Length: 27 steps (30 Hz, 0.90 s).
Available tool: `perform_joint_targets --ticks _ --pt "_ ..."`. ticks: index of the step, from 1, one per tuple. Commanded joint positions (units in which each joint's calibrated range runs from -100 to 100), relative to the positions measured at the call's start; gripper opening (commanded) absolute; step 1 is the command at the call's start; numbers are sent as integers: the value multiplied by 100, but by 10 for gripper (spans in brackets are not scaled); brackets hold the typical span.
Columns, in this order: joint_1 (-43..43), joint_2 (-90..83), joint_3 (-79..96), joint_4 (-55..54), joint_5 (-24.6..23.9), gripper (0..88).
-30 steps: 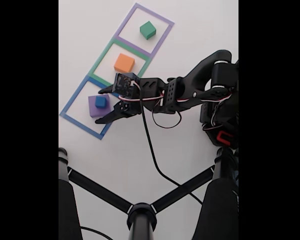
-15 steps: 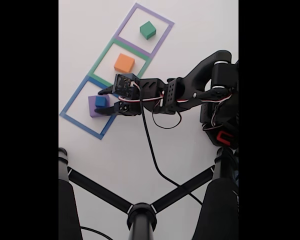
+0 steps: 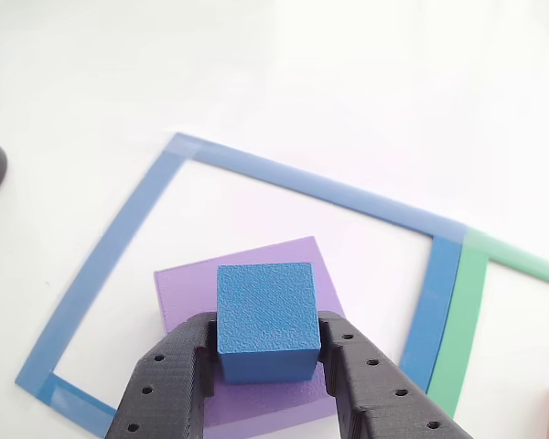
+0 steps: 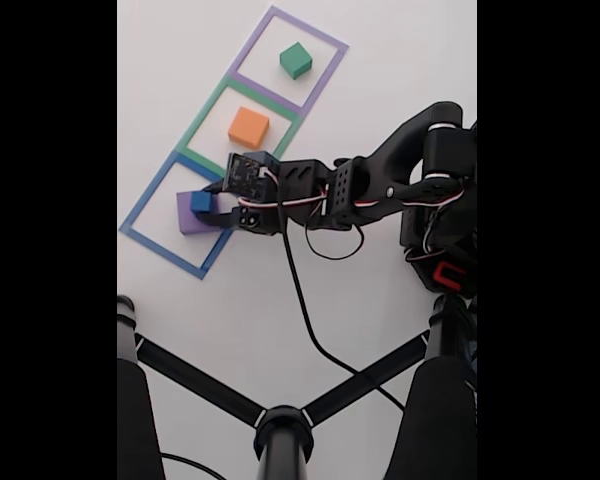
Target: Tower of hanoi
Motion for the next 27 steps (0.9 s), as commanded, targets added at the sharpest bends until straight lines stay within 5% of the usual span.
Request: perform_joint_targets --ticks 1,8,17,27 --pt "-69 -420 -46 8 39 45" --pt "-31 -1198 -391 1085 39 44" --pt "381 -3329 -2209 5933 39 45" --pt "1464 -4146 -4989 10118 39 44"
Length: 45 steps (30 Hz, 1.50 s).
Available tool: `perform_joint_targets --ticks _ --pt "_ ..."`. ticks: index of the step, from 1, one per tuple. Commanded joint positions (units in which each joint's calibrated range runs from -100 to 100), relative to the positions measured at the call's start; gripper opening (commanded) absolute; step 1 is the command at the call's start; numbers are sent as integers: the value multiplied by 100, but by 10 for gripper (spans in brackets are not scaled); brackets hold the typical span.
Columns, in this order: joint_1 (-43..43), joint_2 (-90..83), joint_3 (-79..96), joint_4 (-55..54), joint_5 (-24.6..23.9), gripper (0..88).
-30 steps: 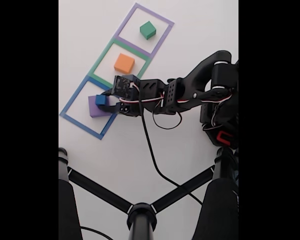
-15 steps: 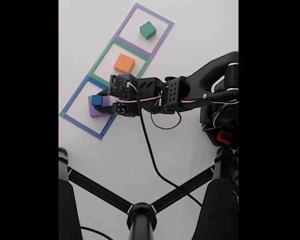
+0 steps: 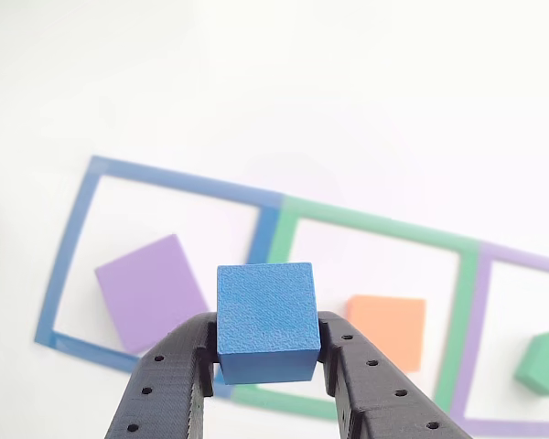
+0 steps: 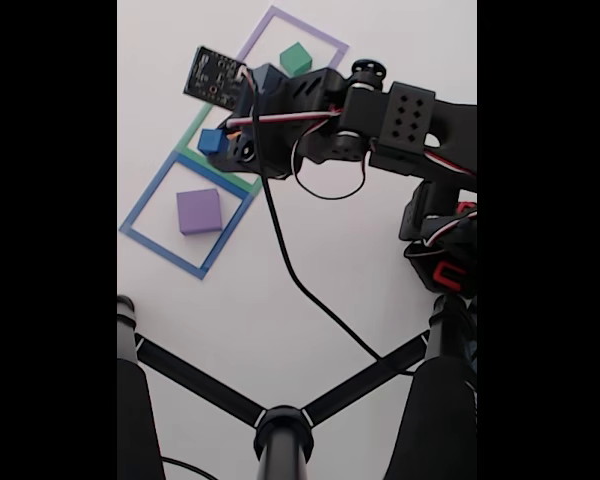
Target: Tower of hanoi
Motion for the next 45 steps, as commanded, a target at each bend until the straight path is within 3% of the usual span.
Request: perform_joint_targets --ticks 1,9,18,23,32,38,45 --pt "611 -423 -1635 1895 0 44" --pt "1473 -174 -4170 4128 0 47" --pt "2067 -271 -4052 4169 0 48" --pt "2570 -952 -2353 3190 0 48" --pt "3371 -1232 855 -56 0 50" --pt "3600 -823 2627 -2581 0 52" --pt "3714 298 3472 -4888 0 55"
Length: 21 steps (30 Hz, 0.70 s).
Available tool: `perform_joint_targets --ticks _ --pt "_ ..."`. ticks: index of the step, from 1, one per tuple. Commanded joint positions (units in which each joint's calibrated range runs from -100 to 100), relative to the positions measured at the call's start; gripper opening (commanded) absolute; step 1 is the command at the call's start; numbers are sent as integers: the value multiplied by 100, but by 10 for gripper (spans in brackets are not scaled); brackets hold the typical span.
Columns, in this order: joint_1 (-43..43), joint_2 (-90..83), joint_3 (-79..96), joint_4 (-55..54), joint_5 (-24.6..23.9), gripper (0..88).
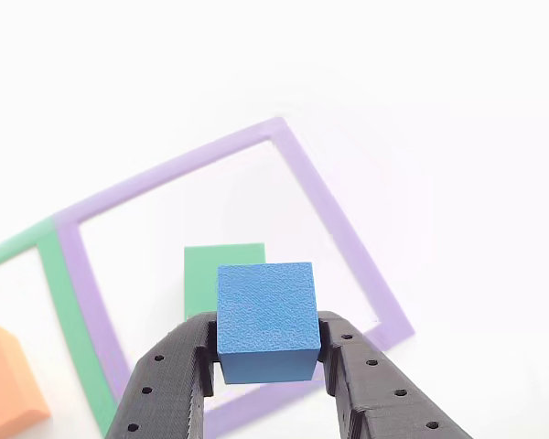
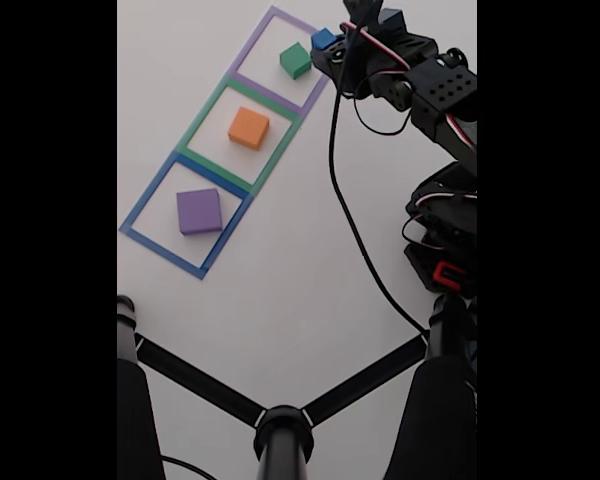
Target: Tower of hanoi
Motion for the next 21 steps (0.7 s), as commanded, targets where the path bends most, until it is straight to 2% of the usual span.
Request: perform_joint_targets --ticks 1,11,21 --pt "71 593 158 -1463 0 55" --pt "-28 2356 349 -3867 0 55" --pt "-196 3302 331 -4887 0 55"
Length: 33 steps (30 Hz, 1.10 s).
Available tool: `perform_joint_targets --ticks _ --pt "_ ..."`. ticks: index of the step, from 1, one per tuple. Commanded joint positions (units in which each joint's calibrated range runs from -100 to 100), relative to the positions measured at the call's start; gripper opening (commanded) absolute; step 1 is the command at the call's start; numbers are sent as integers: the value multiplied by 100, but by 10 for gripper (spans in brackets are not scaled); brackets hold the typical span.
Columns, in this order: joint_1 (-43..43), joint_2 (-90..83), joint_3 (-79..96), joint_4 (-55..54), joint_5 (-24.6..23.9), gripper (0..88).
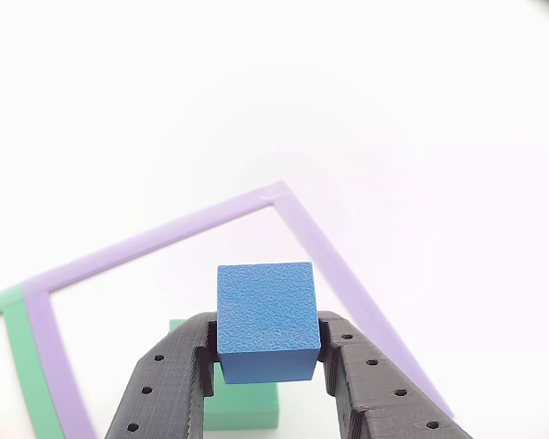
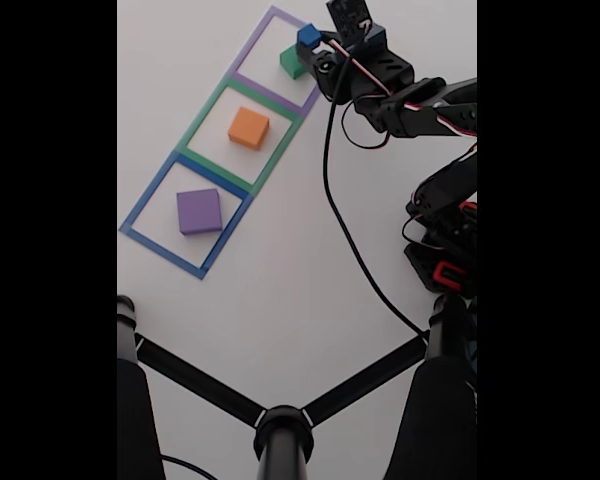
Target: Tower of hanoi
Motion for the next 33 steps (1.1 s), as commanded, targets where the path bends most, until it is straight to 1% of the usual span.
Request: perform_joint_targets --ticks 1,9,29,33 --pt "-202 183 -89 -425 20 55" --pt "-256 687 -243 -822 20 56" --pt "-317 1032 -361 -1121 20 64" --pt "-301 1064 -361 -1162 20 96"
